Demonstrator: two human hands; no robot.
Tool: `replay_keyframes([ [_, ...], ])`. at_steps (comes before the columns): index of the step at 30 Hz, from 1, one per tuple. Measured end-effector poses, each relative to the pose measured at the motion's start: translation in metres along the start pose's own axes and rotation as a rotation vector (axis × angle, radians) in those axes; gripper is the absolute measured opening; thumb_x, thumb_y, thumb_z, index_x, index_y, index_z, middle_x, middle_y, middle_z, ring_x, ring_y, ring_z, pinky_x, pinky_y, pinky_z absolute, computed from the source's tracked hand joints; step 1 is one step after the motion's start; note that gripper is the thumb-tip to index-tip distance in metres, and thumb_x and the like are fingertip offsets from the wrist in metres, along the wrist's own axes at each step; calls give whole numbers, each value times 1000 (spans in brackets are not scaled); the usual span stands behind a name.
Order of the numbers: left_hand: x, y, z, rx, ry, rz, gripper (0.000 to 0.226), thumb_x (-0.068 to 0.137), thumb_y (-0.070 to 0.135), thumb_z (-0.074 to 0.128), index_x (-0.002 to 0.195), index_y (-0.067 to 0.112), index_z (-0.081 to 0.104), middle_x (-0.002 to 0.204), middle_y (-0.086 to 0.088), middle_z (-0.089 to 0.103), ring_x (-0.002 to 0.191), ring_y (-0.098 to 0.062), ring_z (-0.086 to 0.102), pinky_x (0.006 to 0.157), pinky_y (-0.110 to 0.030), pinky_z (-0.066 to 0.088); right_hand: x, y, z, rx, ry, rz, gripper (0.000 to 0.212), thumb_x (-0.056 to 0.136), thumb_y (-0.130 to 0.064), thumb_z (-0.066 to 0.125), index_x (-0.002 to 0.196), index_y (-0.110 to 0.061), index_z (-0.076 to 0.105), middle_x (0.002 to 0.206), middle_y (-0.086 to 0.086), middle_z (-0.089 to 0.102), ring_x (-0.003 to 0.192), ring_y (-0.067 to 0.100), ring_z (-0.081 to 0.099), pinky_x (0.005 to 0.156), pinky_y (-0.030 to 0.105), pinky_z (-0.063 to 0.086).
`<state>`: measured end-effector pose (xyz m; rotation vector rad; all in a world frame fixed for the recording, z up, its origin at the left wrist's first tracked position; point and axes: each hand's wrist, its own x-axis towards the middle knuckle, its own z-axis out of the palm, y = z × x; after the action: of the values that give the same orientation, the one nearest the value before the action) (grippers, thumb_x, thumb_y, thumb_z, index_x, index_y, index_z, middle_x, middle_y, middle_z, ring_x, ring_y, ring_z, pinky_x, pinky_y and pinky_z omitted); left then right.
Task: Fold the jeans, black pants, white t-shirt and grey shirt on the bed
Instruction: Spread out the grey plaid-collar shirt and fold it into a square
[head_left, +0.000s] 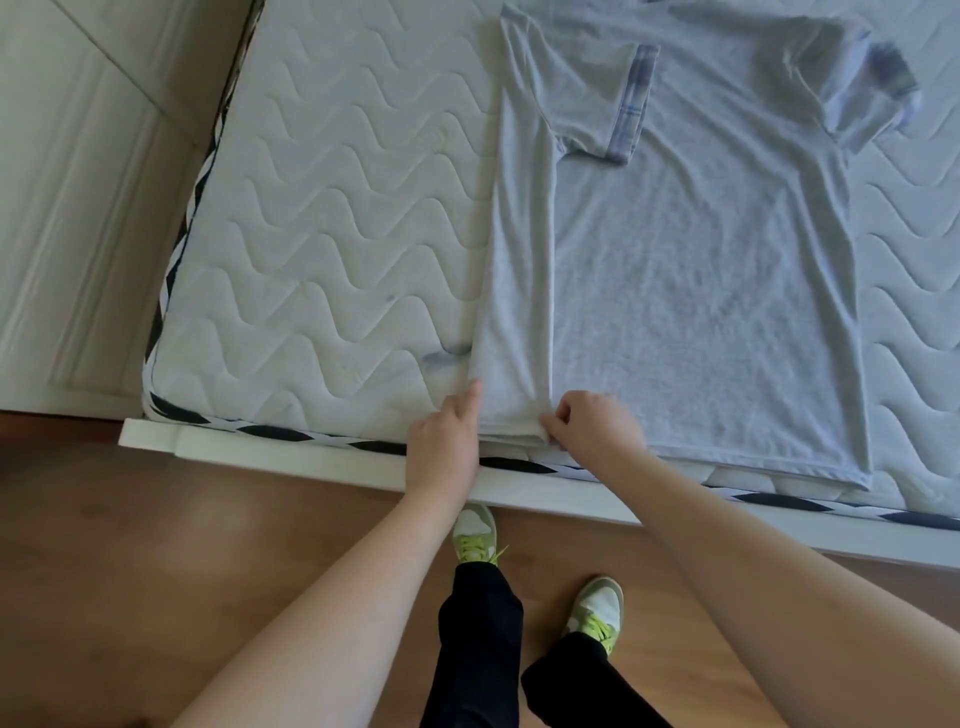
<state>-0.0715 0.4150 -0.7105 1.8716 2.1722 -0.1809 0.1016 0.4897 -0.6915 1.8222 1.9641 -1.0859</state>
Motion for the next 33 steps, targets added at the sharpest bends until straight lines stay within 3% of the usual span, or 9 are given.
replay_keyframes([
  [5, 11, -6, -3, 93, -159, 125, 79, 92, 6, 40, 155, 30, -1, 101, -9, 61, 80, -31, 60, 64, -36, 39, 11, -3, -3, 129, 173, 64, 22, 95, -42, 48, 101, -21, 54, 86, -4, 63, 67, 17, 59, 47, 25, 36],
  [9, 20, -12, -15, 18, -323, 174, 79, 95, 38, 47, 155, 31, -3, 96, -9, 67, 75, -29, 63, 56, -32, 38, 23, -10, -8, 226, 178, 46, 31, 95, -39, 47, 121, -21, 48, 107, -3, 51, 72, 12, 55, 52, 27, 39],
  [11, 32, -16, -26, -49, -416, 179, 81, 88, 60, 48, 154, 32, 11, 108, -7, 67, 89, -29, 65, 62, -31, 41, 29, -16, -14, 217, 148, 85, 32, 95, -40, 47, 120, -20, 50, 113, 1, 54, 87, 20, 58, 69, 34, 49],
  [13, 52, -19, -38, -108, -481, 163, 71, 85, 70, 45, 143, 30, 39, 112, -3, 66, 100, -26, 63, 69, -32, 42, 37, -20, -19, 22, 252, 38, 34, 96, -39, 45, 123, -19, 50, 120, 5, 53, 106, 26, 53, 90, 38, 43],
  [17, 94, -21, -56, -140, -405, 196, 33, 95, 46, 46, 96, 19, 64, 91, -4, 67, 88, -28, 62, 63, -30, 39, 60, -29, -36, -40, 357, -50, 47, 96, -35, 45, 141, -22, 40, 138, 6, 46, 126, 28, 40, 104, 39, 30],
  [22, 128, -31, -65, -113, -235, 278, 32, 92, 31, 53, 121, 20, 57, 117, -7, 56, 107, -30, 57, 83, -38, 47, 87, -42, -52, -118, 309, -140, 60, 98, -33, 42, 153, -22, 20, 160, 1, 19, 147, 24, 16, 117, 42, 17],
  [28, 149, -37, -60, 75, -104, 437, 73, 91, 38, 54, 154, 29, 18, 163, 2, 7, 148, -21, 12, 112, -41, 24, 101, -45, -59, -232, 205, -255, 58, 103, -38, 31, 156, -25, 11, 164, -7, 3, 151, 17, 0, 120, 39, 3],
  [31, 169, -37, -60, 63, -145, 474, 63, 96, 42, 45, 153, 28, 23, 163, 6, 7, 149, -16, 9, 117, -40, 16, 107, -37, -65, -300, 171, -249, 53, 104, -42, 29, 153, -24, 24, 162, -6, 18, 148, 18, 15, 119, 38, 5],
  [33, 190, -36, -67, -47, -214, 469, 47, 98, 40, 44, 142, 23, 46, 155, 1, 33, 141, -20, 33, 111, -35, 31, 119, -43, -74, -279, 279, -254, 43, 103, -41, 32, 137, -22, 50, 145, -2, 47, 132, 22, 41, 111, 36, 20],
])
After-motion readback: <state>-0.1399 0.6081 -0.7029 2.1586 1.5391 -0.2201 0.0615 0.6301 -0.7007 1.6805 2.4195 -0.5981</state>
